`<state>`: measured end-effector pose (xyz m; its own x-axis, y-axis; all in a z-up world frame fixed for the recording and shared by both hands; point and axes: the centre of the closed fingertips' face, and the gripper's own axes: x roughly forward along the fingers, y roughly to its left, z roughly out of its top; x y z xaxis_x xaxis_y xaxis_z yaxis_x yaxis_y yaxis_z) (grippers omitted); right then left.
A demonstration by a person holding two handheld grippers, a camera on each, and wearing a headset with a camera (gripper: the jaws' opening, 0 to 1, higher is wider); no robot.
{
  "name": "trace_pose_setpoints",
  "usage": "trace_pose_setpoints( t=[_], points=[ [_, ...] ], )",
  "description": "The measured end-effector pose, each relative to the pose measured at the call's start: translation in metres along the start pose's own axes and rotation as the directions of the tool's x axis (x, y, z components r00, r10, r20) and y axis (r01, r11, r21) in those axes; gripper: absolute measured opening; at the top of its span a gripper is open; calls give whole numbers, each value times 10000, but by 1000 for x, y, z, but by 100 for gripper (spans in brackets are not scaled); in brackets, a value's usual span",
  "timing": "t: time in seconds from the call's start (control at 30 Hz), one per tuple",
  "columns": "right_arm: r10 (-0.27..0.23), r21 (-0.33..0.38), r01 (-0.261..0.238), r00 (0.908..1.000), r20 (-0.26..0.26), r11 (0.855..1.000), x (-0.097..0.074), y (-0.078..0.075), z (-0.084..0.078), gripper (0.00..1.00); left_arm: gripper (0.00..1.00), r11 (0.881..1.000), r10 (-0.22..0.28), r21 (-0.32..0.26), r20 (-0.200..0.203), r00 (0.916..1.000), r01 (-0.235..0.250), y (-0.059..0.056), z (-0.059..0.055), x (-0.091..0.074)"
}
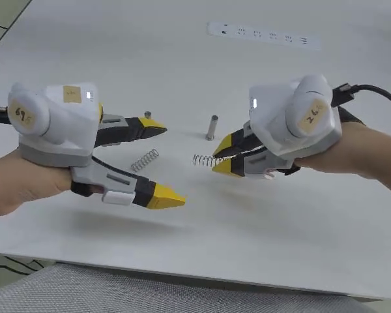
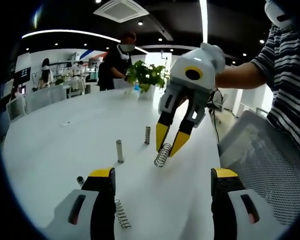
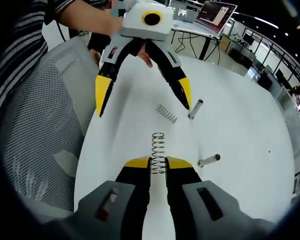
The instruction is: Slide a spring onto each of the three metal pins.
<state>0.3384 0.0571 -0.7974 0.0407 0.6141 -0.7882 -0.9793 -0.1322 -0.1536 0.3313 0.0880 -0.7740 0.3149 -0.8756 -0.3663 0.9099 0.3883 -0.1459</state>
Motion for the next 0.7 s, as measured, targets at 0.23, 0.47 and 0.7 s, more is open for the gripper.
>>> trace_pose_setpoints(
  t=[0.23,0.47,0.7],
  points=[
    [-37,-67,38,10000,46,10000,-6,2,2,13,65,9992,-394,-31,122,9991,395,-3,5,9],
    [-31,-113,32,10000,64,9999,-7,6,3,13,55,9974,-705,-120,242,9972,708,-4,5,15],
    [-104,22,104,9999,136,9999,-11,7,4,13,46,9959,-881,-141,474,9950,888,-4,10,19]
  ],
)
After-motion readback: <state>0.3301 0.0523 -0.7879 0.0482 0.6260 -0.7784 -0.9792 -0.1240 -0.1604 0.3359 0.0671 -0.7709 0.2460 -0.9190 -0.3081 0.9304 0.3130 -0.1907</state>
